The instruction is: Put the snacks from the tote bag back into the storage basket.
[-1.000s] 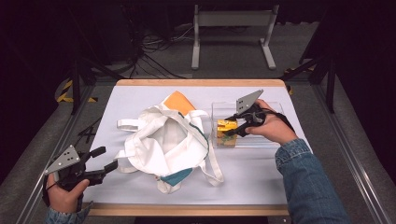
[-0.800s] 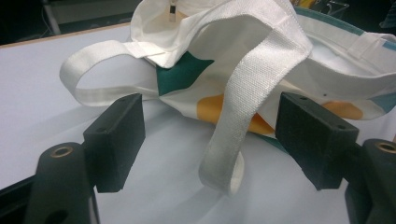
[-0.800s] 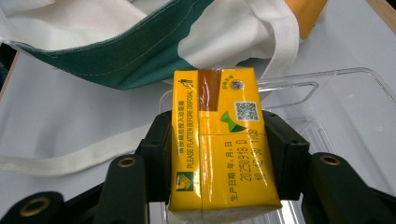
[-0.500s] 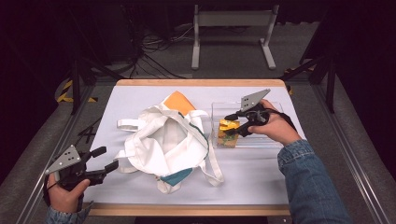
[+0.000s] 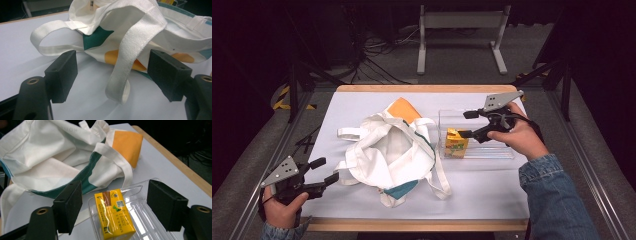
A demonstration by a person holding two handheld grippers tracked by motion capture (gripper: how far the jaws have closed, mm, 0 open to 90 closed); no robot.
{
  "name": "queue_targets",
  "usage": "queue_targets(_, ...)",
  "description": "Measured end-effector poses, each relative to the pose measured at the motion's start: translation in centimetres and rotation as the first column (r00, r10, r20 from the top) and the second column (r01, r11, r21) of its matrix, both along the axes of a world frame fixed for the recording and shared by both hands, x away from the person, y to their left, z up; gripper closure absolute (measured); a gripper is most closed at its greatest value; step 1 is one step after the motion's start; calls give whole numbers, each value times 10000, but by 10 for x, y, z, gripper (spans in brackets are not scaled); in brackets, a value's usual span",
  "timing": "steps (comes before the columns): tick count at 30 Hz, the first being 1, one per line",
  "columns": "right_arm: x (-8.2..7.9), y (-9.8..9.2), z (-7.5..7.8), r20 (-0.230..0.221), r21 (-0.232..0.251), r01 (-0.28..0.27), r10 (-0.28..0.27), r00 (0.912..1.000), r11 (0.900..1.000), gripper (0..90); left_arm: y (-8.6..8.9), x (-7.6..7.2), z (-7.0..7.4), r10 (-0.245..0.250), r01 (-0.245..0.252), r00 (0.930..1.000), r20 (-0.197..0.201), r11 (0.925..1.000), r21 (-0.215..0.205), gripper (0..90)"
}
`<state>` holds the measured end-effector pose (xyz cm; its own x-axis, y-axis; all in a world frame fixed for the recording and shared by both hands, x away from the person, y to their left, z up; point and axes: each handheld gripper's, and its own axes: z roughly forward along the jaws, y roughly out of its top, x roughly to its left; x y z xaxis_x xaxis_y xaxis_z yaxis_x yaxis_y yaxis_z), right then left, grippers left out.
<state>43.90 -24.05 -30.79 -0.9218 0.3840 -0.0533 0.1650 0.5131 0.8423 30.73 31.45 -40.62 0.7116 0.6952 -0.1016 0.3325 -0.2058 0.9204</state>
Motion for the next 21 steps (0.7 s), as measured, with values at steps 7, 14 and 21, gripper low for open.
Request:
queue_targets(7, -32, -25, 13, 111, 204, 1255, -1258, 9920, 9919, 241, 1, -1, 0, 102, -102, 9999, -57, 9999, 66, 251)
queue_targets(14, -64, -60, 14, 187, 679, 2416, -2434, 9697, 9680, 212, 2, 1, -2, 172, -169, 9996, -206, 9998, 129, 228)
queue_targets(21, -92, -95, 0, 317, 1355, 3239, -3308, 9432, 9364, 183, 4, 3, -6, 368, -355, 9991, -213, 9977, 581, 152)
